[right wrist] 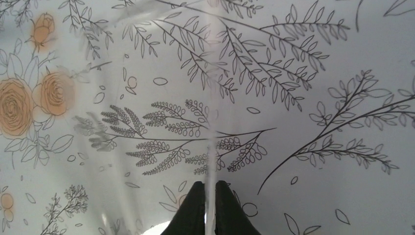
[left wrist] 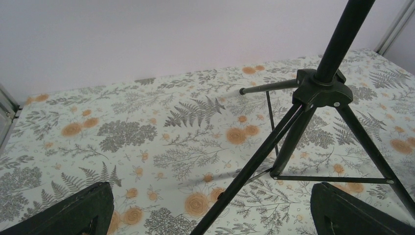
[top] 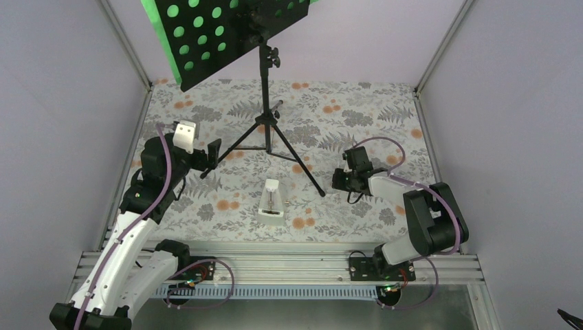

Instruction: Pack up the instrument practice props

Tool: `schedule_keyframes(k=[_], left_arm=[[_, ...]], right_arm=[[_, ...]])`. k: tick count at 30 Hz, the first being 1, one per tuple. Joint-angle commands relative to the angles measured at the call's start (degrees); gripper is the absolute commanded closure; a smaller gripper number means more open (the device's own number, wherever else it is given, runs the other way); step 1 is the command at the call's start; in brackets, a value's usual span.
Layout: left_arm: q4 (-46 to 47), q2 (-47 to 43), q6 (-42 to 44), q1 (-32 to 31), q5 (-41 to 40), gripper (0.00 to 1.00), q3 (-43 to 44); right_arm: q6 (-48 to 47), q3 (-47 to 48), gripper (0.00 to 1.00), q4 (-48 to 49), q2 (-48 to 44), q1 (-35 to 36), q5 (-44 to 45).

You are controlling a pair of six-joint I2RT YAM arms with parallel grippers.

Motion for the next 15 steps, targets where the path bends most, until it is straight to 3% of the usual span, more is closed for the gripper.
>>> schedule_keyframes(k=[1,11,15], left_arm=[[0.38,-0.14,0.77,0.19,-1.24,0.0,-0.72],[0.41,0.18,0.73,0.22,-0.55,0.0,-0.89],[0.47,0.2,0.76,0.26,-0.37,0.0,-0.97]], right_arm=[[2.26,-1.54,0.96,1.68,-0.7,0.06,-2.74],[8.97,-8.98,0.96,7.03,-14.01,-7.12,-6.74],[9.6,-11.32,0.96,8.46,-20.11,-10.85,-13.65]])
